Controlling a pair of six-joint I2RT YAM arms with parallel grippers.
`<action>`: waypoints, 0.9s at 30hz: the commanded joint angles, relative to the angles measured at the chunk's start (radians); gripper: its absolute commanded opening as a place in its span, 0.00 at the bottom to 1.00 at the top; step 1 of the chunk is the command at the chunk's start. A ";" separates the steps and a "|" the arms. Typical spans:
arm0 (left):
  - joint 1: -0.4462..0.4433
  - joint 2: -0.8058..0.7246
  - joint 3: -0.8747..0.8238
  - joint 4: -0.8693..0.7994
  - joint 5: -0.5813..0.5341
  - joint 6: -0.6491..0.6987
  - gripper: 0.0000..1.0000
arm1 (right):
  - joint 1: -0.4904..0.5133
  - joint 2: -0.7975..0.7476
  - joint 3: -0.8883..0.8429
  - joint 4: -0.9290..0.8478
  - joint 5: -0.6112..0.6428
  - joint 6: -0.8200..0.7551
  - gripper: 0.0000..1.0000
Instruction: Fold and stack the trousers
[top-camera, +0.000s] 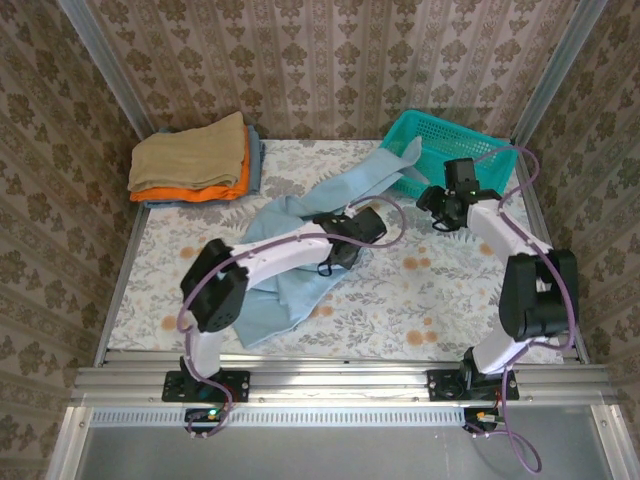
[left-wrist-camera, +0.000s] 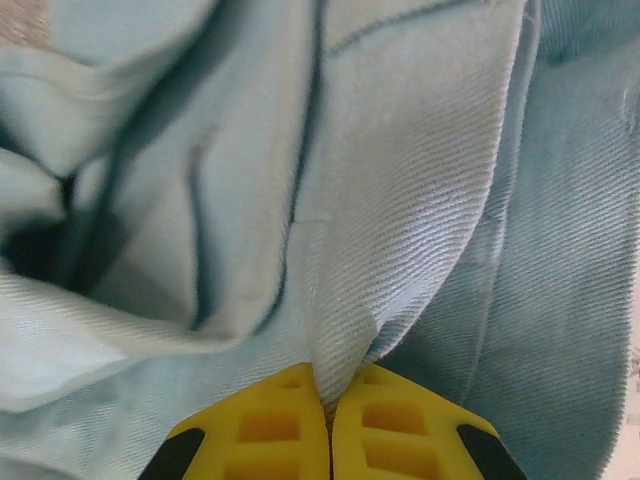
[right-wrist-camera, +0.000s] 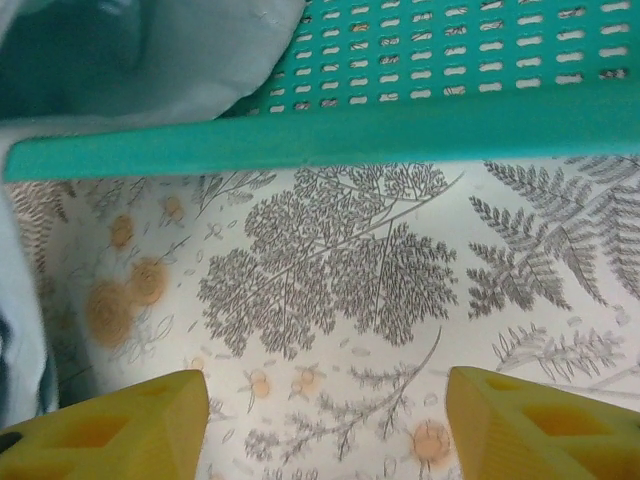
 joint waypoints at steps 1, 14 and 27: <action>0.005 -0.177 -0.045 -0.040 -0.102 0.049 0.00 | -0.013 0.043 0.068 0.036 0.017 0.045 0.70; 0.275 -0.827 -0.172 -0.229 -0.176 0.072 0.00 | -0.162 0.226 0.230 0.011 0.089 0.066 0.65; 0.681 -1.053 -0.202 -0.270 -0.137 0.099 0.00 | -0.204 0.216 0.317 0.005 0.043 0.003 0.70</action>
